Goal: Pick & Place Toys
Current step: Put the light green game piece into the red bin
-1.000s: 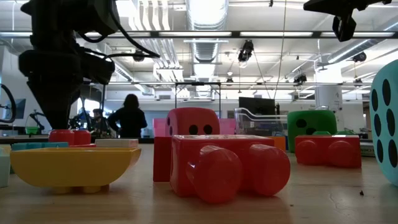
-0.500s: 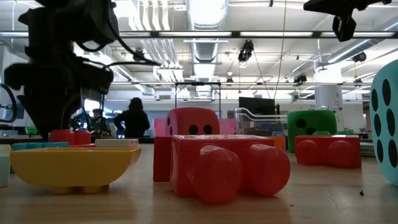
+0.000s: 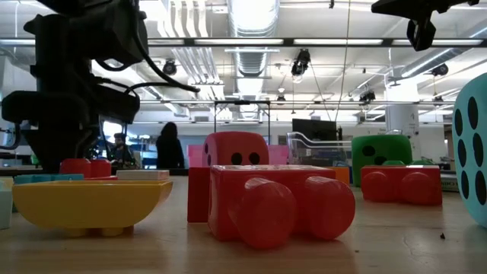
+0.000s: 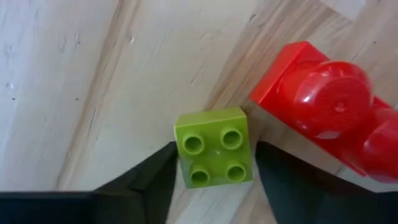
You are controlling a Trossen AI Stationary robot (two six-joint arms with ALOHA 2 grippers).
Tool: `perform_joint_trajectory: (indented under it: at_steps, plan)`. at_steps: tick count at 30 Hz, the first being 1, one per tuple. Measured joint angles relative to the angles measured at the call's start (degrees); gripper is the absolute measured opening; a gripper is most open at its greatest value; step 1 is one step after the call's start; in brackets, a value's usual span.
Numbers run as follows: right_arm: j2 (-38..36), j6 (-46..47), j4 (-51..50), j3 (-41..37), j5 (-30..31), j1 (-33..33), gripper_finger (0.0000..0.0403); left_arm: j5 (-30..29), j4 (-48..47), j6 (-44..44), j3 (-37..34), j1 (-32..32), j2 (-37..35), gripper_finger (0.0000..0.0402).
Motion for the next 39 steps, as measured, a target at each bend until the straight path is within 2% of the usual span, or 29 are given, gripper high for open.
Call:
perform_joint_trajectory:
  at_steps: [4,15,21,26,30,39]
  plan:
    - [0.0,0.0,0.0,0.0,0.0,0.0,0.0009,-0.4,0.3,-0.1,0.0,0.0,-0.1,0.0137]
    - [0.0,0.0,0.0,0.0,0.0,0.0,0.0009,-0.8,-0.3,-3.2,-0.2,0.3,-2.1,0.0137]
    - [0.0,0.0,0.0,0.0,0.0,0.0,0.0009,-1.8,-2.9,-6.8,-0.3,2.7,-7.9,0.0137]
    - [0.0,0.0,0.0,0.0,0.0,0.0,0.0009,-2.3,-3.8,-7.6,1.4,7.3,-12.3,0.0137]
    - [0.0,0.0,0.0,0.0,0.0,0.0,0.0009,-2.1,-5.5,-2.8,6.1,12.9,-12.4,0.0137]
    - [0.0,0.0,0.0,0.0,0.0,0.0,0.0009,-2.5,-5.5,16.4,20.1,26.4,-6.2,0.0137]
